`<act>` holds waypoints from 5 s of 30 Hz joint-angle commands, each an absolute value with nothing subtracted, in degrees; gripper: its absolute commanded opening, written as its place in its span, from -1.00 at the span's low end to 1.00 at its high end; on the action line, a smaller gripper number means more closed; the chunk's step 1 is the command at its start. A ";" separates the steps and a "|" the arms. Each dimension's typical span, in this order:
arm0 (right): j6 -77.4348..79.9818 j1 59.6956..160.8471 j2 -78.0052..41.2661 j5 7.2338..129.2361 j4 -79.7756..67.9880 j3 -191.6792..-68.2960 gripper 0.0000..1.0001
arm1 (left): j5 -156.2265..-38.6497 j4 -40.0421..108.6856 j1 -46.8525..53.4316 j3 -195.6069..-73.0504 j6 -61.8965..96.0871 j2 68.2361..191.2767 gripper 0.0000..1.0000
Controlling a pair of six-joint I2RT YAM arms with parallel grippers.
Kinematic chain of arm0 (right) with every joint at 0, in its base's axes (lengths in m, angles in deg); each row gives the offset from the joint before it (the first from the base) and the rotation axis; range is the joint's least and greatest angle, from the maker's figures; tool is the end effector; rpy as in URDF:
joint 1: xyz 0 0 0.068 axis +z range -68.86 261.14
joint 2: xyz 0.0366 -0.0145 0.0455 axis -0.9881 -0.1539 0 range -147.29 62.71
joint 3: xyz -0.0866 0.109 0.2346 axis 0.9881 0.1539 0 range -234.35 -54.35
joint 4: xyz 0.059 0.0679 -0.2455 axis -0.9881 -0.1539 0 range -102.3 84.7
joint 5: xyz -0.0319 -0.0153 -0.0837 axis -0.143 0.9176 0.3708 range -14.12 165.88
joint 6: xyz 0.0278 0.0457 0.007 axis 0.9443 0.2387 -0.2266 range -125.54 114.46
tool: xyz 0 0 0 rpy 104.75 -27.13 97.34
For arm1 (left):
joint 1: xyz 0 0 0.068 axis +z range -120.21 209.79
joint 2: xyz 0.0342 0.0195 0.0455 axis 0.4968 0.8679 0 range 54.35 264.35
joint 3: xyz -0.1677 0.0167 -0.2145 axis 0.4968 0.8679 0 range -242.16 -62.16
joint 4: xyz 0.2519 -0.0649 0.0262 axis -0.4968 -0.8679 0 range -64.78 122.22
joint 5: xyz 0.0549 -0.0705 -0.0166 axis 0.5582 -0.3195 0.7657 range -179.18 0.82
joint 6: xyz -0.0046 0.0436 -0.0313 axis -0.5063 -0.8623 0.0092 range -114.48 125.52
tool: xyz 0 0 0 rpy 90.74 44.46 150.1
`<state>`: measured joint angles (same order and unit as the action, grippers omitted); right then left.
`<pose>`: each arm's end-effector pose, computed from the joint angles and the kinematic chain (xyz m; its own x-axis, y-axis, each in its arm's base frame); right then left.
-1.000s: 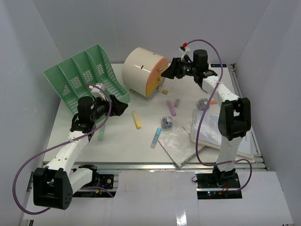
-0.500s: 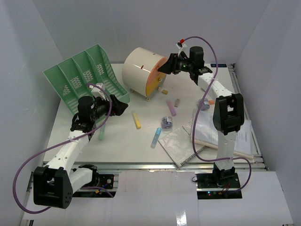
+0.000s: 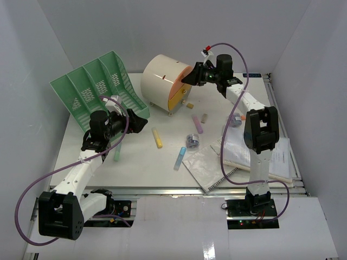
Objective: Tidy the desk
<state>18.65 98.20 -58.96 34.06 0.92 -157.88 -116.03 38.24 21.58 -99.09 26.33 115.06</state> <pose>0.4790 0.1718 0.2981 -0.5253 0.1582 -0.8361 -0.6874 0.5003 0.5265 0.2352 -0.0501 0.2676 -0.4788 -0.2514 -0.8412 0.4097 0.7834 -0.4673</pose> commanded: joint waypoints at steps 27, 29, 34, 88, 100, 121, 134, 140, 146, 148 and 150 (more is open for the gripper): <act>14.76 91.67 -41.71 32.39 6.50 -136.56 -0.52 | -118.53 38.46 21.62 -101.27 26.35 113.83 0.96; 14.57 91.41 -41.05 32.46 6.44 -135.90 -0.51 | -118.60 38.39 21.62 -101.27 26.35 113.83 0.96; 13.84 90.91 -39.64 32.53 6.39 -134.20 -0.49 | -119.27 38.46 21.62 -101.43 26.51 114.18 0.96; -5.28 87.00 -29.04 49.47 -13.24 -118.57 0.45 | -121.52 38.55 20.72 -101.71 27.14 113.76 0.96; 3.03 100.00 -39.14 78.92 -10.81 -120.85 0.33 | -120.53 38.19 20.47 -101.62 26.47 113.50 0.96; 17.33 100.87 -47.99 75.73 -3.88 -123.94 0.29 | -120.36 37.93 20.47 -101.80 26.08 114.92 0.96; 16.38 103.12 -48.51 87.83 -1.25 -120.78 0.15 | -119.94 37.49 20.47 -102.02 25.64 115.30 0.96; 13.92 103.12 -46.93 89.57 0.57 -117.14 -0.01 | -119.94 37.49 20.47 -102.05 25.64 115.09 0.96; 10.39 102.66 -45.00 89.77 2.63 -114.32 -0.22 | -119.85 37.49 20.47 -101.97 25.64 114.76 0.96; 9.54 102.43 -44.33 89.05 3.11 -113.92 -0.28 | -119.85 37.49 20.47 -101.89 25.64 114.64 0.96; 7.80 101.93 -43.40 87.39 4.03 -113.23 -0.38 | -119.85 37.49 20.47 -101.97 25.68 114.61 0.96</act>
<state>11.74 102.90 -45.85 87.62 3.71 -115.17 -119.85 37.78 20.66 -99.81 26.31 115.43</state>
